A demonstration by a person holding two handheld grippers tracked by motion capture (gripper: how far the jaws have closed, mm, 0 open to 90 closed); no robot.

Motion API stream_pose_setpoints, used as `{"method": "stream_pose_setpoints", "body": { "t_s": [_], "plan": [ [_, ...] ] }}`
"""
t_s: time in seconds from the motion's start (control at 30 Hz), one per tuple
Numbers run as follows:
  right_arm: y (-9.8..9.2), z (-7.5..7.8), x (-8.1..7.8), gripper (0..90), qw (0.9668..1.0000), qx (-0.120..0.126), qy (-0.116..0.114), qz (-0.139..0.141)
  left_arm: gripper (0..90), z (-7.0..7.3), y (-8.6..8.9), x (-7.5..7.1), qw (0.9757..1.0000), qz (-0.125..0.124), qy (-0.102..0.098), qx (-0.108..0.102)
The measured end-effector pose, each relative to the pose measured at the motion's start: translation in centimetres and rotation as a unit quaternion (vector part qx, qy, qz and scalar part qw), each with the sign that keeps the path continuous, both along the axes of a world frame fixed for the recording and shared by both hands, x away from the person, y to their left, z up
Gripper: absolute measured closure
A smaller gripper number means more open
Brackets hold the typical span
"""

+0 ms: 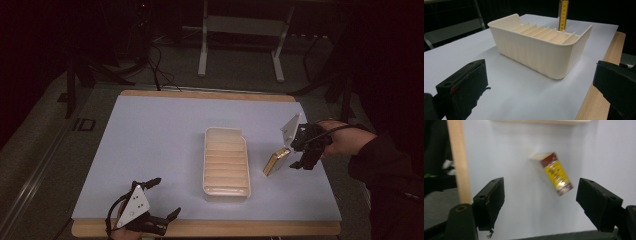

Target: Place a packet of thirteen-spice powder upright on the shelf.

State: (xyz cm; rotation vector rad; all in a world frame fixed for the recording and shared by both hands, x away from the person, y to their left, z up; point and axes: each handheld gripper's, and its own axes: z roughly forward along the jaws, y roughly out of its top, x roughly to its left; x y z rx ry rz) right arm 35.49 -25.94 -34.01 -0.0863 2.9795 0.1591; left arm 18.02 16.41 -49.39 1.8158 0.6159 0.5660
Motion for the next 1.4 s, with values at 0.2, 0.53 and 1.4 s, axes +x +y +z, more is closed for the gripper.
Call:
{"method": "stream_pose_setpoints", "body": {
  "t_s": [0.2, 0.53, 1.4],
  "plan": [
    [0.5, -0.8, 1.2, 30.3, 0.9996, 0.012, -0.002, 0.026, 0.0, 0.0, 0.1, -0.2, 1.0, 0.004, 0.0, 0.003],
    [0.8, -3.4, 2.8, 37.2, 0.9992, -0.011, 0.001, 0.038, 0.0, -0.1, 0.2, -0.2, 1.0, 0.005, 0.001, 0.004],
    [0.7, -5.4, 4.7, 67.7, 0.9973, -0.04, 0.061, -0.008, 0.0, -0.1, 0.0, -0.1, 1.0, 0.004, 0.003, 0.005]
  ]
}}
